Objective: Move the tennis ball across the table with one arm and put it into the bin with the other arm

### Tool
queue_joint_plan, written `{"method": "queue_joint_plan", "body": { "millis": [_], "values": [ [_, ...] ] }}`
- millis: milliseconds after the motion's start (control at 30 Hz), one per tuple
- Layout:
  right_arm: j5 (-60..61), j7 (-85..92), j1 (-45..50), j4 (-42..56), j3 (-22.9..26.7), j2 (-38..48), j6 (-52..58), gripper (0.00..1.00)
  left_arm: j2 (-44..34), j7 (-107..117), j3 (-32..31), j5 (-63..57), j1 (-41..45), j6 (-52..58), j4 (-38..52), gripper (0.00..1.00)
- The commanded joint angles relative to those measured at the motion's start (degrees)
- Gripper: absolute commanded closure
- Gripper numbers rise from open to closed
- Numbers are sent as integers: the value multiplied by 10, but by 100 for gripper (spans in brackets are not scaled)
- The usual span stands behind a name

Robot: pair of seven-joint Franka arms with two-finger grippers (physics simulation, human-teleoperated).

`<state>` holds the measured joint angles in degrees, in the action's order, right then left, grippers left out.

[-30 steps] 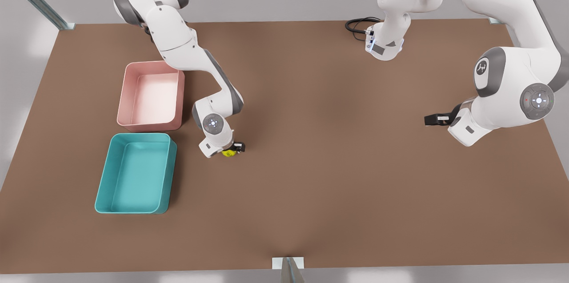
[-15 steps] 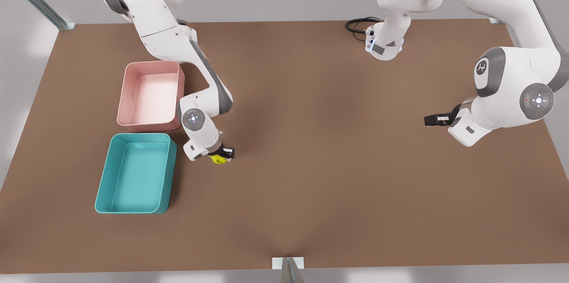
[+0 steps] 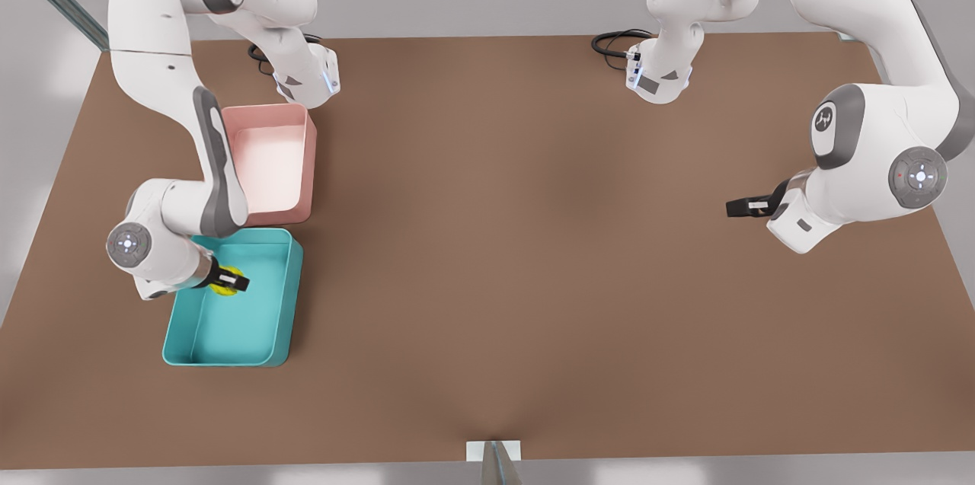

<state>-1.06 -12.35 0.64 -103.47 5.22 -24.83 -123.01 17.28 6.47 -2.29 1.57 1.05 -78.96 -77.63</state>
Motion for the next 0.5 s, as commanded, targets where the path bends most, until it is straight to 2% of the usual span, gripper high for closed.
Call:
{"method": "queue_joint_plan", "body": {
  "millis": [0,100,200,233,300,367,467],
  "values": [
    [-8,189,-1,0,0,-1,23,0,-1,3,0,0,0,0,0,0],
    [0,187,4,11,-4,-3,31,0,-1,3,0,0,0,0,0,0],
    [7,131,49,208,-7,-4,300,0,-1,3,0,2,-1,2,0,0],
    [8,130,51,271,-6,-13,354,0,-1,0,0,1,-2,6,-1,0],
    [-2,139,49,320,-8,21,440,0,-1,0,0,1,-3,33,-2,0],
    [-11,170,17,263,-24,123,450,0,9,3,0,3,-3,42,-2,0],
    [-10,169,12,245,-24,149,448,0,9,3,0,3,-3,42,-1,0]
  ]
}}
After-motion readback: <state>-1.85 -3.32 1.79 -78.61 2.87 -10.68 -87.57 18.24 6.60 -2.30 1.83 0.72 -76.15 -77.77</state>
